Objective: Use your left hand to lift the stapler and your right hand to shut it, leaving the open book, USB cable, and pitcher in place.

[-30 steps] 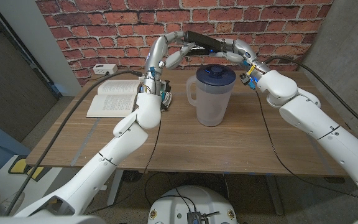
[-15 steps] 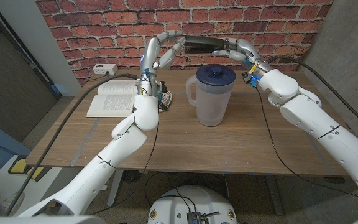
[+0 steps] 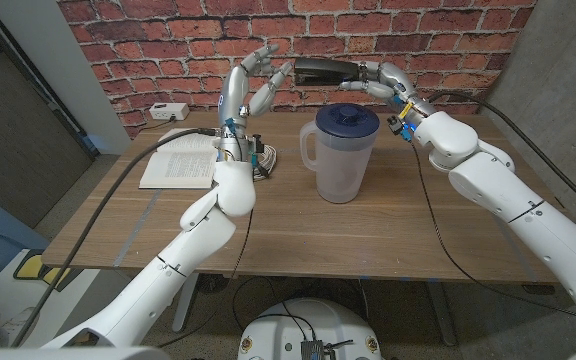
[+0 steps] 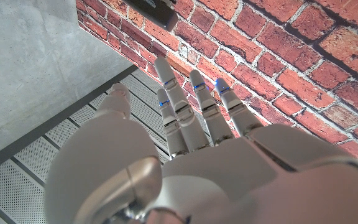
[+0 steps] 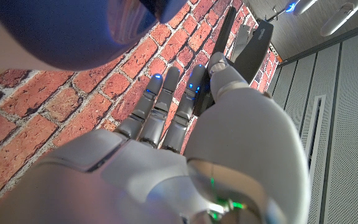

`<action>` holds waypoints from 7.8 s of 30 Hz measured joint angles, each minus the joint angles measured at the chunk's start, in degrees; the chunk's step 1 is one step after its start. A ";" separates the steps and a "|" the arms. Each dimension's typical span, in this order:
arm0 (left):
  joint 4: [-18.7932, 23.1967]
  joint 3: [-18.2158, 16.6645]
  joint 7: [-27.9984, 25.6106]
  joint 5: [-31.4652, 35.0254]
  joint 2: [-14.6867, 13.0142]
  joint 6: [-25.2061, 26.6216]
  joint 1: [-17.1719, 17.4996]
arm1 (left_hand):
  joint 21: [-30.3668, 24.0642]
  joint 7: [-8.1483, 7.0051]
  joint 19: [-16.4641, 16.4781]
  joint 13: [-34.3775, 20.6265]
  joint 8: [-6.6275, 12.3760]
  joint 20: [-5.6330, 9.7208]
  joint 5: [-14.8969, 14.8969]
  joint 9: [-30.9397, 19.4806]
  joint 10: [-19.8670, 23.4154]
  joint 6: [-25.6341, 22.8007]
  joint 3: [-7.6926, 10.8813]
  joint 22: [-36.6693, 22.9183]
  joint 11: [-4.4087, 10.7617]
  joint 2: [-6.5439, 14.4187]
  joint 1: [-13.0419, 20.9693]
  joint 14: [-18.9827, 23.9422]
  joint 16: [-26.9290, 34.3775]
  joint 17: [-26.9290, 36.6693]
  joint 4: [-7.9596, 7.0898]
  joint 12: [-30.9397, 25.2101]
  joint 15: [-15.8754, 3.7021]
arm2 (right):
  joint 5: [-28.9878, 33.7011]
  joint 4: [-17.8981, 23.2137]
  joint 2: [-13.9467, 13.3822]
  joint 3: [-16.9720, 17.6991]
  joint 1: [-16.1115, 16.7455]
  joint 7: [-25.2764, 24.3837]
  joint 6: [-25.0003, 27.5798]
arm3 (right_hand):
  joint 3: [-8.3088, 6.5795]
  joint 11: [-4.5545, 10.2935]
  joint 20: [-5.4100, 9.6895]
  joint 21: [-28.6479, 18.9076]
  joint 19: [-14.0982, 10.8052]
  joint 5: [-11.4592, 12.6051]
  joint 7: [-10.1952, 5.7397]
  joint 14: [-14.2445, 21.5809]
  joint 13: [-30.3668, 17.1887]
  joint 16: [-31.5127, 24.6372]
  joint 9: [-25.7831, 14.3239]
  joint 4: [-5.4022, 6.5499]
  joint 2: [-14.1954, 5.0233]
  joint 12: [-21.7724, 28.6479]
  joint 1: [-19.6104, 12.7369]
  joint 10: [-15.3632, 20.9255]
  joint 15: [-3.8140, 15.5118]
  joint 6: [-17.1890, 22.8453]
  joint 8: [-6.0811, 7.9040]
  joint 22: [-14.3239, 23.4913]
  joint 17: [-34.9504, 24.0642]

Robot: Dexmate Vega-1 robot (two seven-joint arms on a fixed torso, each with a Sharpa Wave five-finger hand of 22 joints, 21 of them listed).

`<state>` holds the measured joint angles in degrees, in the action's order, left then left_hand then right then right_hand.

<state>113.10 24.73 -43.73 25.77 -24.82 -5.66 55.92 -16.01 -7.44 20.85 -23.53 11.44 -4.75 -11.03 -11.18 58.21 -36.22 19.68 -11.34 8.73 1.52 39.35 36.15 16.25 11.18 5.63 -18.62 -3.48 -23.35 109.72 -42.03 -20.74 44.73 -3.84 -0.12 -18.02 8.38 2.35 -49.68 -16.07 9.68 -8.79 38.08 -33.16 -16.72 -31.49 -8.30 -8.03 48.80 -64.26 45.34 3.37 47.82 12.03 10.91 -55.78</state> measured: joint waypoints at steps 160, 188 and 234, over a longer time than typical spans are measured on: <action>6.90 -2.33 19.07 -47.61 0.51 -1.43 6.65 | 2.92 10.99 -9.72 0.26 0.72 -6.40 -0.22 -2.15 -36.96 22.29 -8.14 -1.06 -7.08 -7.55 -16.12 -22.24 -4.88 3.80 0.24 4.87 3.58 | 5.42 -2.90 4.19 -2.72 -1.20 4.06 -12.88 | 0.40 0.87 -0.11 -2.45 2.17 0.30 -0.84 0.30 -0.79 1.92 0.27 0.39 -0.02 -1.21 0.02 -0.62 0.30 0.84 -0.19 -0.25 -0.72; 6.33 -1.21 22.30 -53.58 -0.31 -1.88 5.72 | 2.92 10.94 -11.23 -1.33 1.15 -6.71 -0.45 -3.35 -37.26 23.67 -8.83 -1.05 -6.76 -7.55 -16.12 -23.80 -4.53 4.14 0.45 3.77 3.49 | 6.51 -4.18 4.32 -2.87 -1.21 5.44 -15.70 | 0.65 1.66 -0.10 -2.45 3.40 0.72 -1.46 -0.45 -0.80 2.32 0.58 0.63 -0.02 -2.21 0.02 -1.02 0.01 1.45 -0.36 -0.24 -0.88; 4.03 -0.18 26.39 -59.43 1.42 -8.36 6.03 | 2.87 7.87 -11.44 -4.51 4.83 -6.30 -0.88 -4.67 -30.46 16.67 -7.79 -0.90 -2.29 -5.36 -12.72 -22.73 -2.65 4.39 1.48 -0.28 1.39 | 6.90 -5.26 4.63 -2.89 0.26 5.37 -17.78 | 1.03 2.21 -0.01 -2.67 4.10 0.95 -2.28 -1.16 -1.38 2.76 1.56 1.02 -0.02 -3.54 0.02 -0.92 0.12 2.25 -0.15 -0.24 -1.95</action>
<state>117.13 24.55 -17.34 -33.65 -23.41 -14.03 61.95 -13.14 0.44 9.41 -28.04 16.26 -11.05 -11.91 -15.85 27.75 -19.56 11.89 -12.25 6.44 -3.83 26.63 13.41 13.61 15.58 7.12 -18.90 -2.09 -16.45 104.46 -37.40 -23.63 44.99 1.53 -17.90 -16.99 10.60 2.34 -52.36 -11.97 10.63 -11.07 36.92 -34.54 -13.97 -29.93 -7.28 -8.06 45.26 -64.24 44.42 3.49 50.07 11.88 10.68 -57.72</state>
